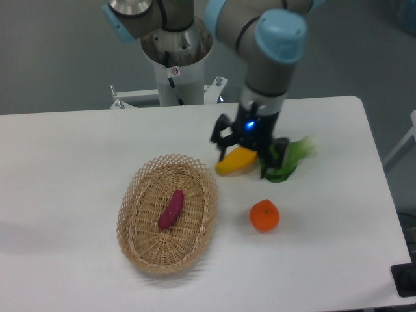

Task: Pick up the sweet potato from the basket
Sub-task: 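Move the open gripper over the basket above the purple sweet potato, then lower the gripper and close it on the purple sweet potato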

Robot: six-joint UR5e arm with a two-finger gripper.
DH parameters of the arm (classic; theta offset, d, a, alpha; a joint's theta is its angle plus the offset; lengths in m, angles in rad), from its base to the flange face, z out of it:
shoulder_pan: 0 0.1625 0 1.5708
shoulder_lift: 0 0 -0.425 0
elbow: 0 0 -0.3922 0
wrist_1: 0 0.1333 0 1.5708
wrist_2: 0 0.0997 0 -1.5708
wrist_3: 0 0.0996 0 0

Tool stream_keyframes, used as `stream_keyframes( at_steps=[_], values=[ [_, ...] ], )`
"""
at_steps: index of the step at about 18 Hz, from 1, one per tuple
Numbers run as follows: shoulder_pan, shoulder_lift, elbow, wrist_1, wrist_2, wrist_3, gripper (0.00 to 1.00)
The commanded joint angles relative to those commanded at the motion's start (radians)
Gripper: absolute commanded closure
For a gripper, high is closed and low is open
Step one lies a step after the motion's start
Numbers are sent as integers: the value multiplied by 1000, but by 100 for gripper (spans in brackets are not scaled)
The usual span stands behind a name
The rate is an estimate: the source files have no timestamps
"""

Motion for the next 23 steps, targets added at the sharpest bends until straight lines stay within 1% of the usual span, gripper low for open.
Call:
stream_keyframes(
  at_steps=[2,5,6,8,10,14,23],
  values=[
    [-43,-34,-29,44,18,-20,0],
    [-130,-71,-86,167,156,-26,0],
    [-155,-85,-95,213,175,-35,0],
    [-169,-117,-104,259,178,-84,0],
    [-175,-134,-106,269,181,-94,0],
    [-178,-141,-129,270,186,-94,0],
    [-180,-169,-132,270,186,-92,0]
  ],
)
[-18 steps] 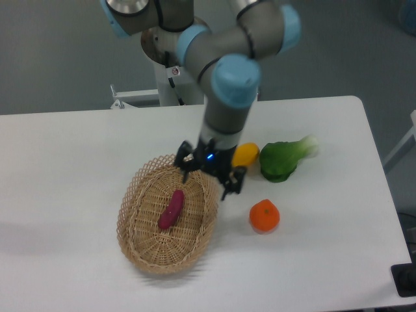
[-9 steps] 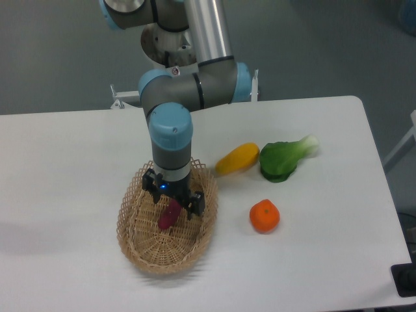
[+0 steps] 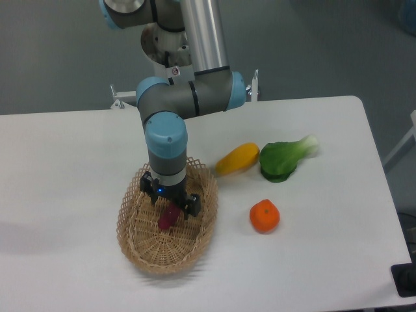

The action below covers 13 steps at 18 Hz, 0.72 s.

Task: Pick up the sweet potato from the basket
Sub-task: 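Lower the gripper and close it on the purple sweet potato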

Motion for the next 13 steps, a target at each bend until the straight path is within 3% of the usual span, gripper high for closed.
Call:
stream_keyframes(
  at_steps=[2,3,7,9,13],
  values=[
    [0,0,0,2,0,-2,0],
    [0,3,2,2,0,-2,5],
    [0,6,2,2,2,6,48],
    [2,8,6,2,2,9,61],
    [2,8,9,2,17,11,67]
  ],
)
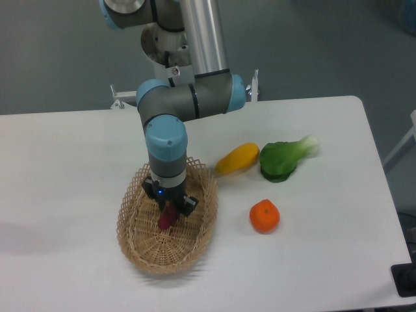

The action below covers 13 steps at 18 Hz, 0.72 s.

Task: Pick up the sweet potato from the basket
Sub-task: 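Lower the gripper and close it on the purple sweet potato, then lift the sweet potato out of the basket and carry it beside the bok choy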

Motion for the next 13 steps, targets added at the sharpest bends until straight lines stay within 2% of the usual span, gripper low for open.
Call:
stream_keyframes(
  at_steps=[5,9,11,13],
  values=[
    [3,8,8,-2,6,3,68],
    [18,37,17,-3,41,69,68],
    [44,57,32,-6,84,100,68],
    [92,70,70,-18,77,139,68]
  ],
)
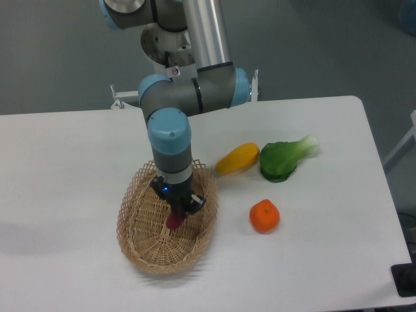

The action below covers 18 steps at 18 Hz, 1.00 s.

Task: Pick up the sweet potato from the basket
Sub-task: 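Lift the sweet potato out of the basket and carry it beside the bok choy, then hold the sweet potato raised above the table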

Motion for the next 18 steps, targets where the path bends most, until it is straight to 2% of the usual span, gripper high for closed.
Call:
stream_keyframes(
  at_steps=[3,6,10,14,18],
  values=[
    [90,8,49,-6,-18,92,68],
    [196,41,65,-6,-78,207,68],
    [322,51,98,-29,-158,350,68],
    [373,32,158,-40,-161,404,68],
    [385,3,195,-40,-157,421,68]
  ],
)
